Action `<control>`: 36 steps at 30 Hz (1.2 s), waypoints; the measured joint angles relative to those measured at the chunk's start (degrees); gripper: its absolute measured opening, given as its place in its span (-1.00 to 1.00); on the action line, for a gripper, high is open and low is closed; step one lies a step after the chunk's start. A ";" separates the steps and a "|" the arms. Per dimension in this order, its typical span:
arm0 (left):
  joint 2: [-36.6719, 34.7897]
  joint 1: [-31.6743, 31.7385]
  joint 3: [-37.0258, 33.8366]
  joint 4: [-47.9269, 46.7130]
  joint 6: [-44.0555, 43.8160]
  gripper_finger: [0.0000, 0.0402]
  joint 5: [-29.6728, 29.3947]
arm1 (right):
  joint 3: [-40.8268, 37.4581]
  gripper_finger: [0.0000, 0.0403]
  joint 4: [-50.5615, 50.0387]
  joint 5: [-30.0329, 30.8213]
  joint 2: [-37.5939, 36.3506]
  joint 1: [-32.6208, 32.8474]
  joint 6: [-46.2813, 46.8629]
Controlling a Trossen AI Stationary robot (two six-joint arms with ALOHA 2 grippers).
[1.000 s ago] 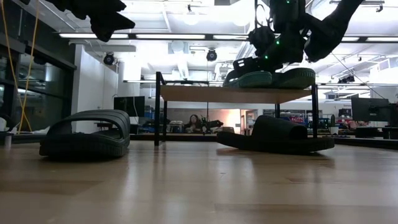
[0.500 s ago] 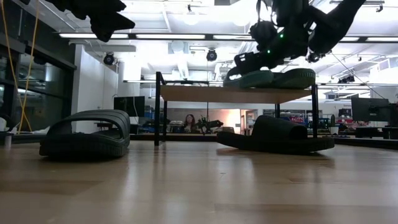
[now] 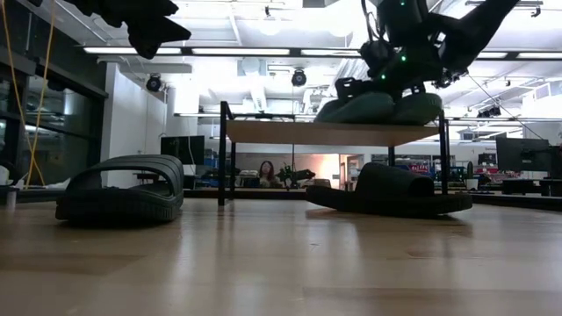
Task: Pick and place slides into the shelf
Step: Put the green slipper on the shelf, then put the right dark green slipper on the shelf
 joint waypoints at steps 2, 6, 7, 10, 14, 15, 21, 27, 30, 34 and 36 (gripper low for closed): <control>0.00 0.00 0.00 0.02 0.00 0.04 -0.02 | 0.00 -0.12 0.72 -2.05 0.00 -1.37 0.86; 0.00 0.00 0.00 0.04 0.00 0.04 -0.02 | 0.00 -0.12 1.45 -2.82 0.02 -2.14 0.86; 0.00 0.00 0.00 0.02 0.00 0.04 -0.02 | 0.00 -0.12 1.42 -2.60 0.02 -2.14 0.86; 0.00 0.00 0.00 0.02 0.00 0.04 -0.02 | 0.00 -0.12 0.99 -1.84 0.02 -1.81 0.57; -0.02 0.00 0.00 0.02 0.00 0.04 -0.02 | 0.00 -0.12 0.25 -0.08 0.02 -0.87 0.34; 0.00 0.00 0.00 0.02 0.00 0.04 -0.01 | 0.00 -0.12 0.11 0.27 0.02 -0.52 -0.21; -0.02 0.00 0.00 0.02 0.00 0.04 -0.02 | 0.00 -0.12 -0.18 5.79 0.04 1.90 -4.77; -0.02 0.00 0.00 0.02 0.00 0.04 -0.02 | 0.00 -0.12 2.88 7.46 0.04 3.70 -6.99; -0.01 0.00 0.00 0.02 0.00 0.04 -0.01 | 0.00 -0.12 3.77 7.09 0.04 4.41 -7.25; -0.02 -0.01 0.00 0.00 0.00 0.04 -0.01 | 1.12 -0.12 3.14 6.68 0.04 5.18 -7.39; -0.02 -0.01 0.00 -0.01 0.00 0.04 -0.02 | 2.08 -0.12 3.09 6.36 0.04 5.92 -7.43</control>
